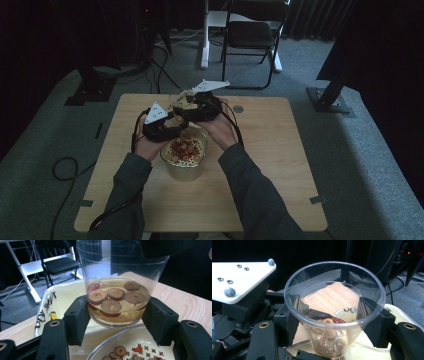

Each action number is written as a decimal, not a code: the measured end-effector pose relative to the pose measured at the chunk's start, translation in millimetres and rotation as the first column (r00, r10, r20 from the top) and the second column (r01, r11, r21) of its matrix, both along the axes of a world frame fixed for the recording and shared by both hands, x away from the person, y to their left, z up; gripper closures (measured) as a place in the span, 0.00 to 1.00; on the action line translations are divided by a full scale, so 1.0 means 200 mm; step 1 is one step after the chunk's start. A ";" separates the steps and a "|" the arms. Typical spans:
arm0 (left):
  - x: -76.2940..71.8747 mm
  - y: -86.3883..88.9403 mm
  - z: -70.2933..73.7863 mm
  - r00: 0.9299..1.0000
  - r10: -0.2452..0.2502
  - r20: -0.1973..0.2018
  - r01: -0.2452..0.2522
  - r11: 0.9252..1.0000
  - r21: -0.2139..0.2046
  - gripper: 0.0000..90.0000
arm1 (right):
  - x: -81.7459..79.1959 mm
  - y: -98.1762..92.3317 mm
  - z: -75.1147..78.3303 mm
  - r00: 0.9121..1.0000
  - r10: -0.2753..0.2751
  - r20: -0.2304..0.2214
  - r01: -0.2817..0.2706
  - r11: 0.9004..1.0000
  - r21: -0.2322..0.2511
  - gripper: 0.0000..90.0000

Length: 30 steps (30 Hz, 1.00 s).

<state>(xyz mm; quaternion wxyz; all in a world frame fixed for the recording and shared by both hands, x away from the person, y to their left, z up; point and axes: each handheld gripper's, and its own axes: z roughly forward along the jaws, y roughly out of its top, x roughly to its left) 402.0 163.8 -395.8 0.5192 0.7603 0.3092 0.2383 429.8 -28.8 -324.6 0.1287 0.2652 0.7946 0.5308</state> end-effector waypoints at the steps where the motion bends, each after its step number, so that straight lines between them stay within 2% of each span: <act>1: 0.00 0.00 0.00 1.000 -0.001 0.002 0.001 1.000 0.001 0.45 | 0.00 0.00 0.00 1.000 0.001 -0.001 -0.001 1.000 -0.001 0.39; 6: 0.00 0.00 -0.01 1.000 -0.002 0.001 0.002 1.000 -0.001 0.45 | 0.00 -0.01 -0.01 1.000 0.003 -0.005 -0.003 1.000 0.000 0.39; 11: 0.00 -0.02 -0.02 1.000 0.000 0.002 0.000 1.000 -0.001 0.40 | 0.00 0.00 -0.02 1.000 0.007 -0.010 -0.007 1.000 0.004 0.39; 14: 0.01 -0.02 -0.02 1.000 0.006 -0.006 -0.006 1.000 0.005 0.41 | -0.01 0.01 -0.02 1.000 0.018 -0.020 -0.018 1.000 0.023 0.39; 17: 0.01 -0.01 -0.02 1.000 0.013 0.000 -0.013 1.000 0.022 0.46 | -0.01 0.01 -0.02 1.000 0.020 -0.015 -0.020 1.000 0.015 0.39; 23: 0.01 -0.01 -0.03 1.000 0.004 0.002 -0.004 1.000 0.016 0.45 | -0.01 0.01 -0.02 1.000 0.022 -0.018 -0.022 1.000 0.017 0.39; 30: 0.00 -0.01 -0.03 0.999 0.013 0.030 -0.014 0.999 0.043 0.47 | -0.01 0.01 -0.02 1.000 0.026 -0.013 -0.026 1.000 -0.004 0.33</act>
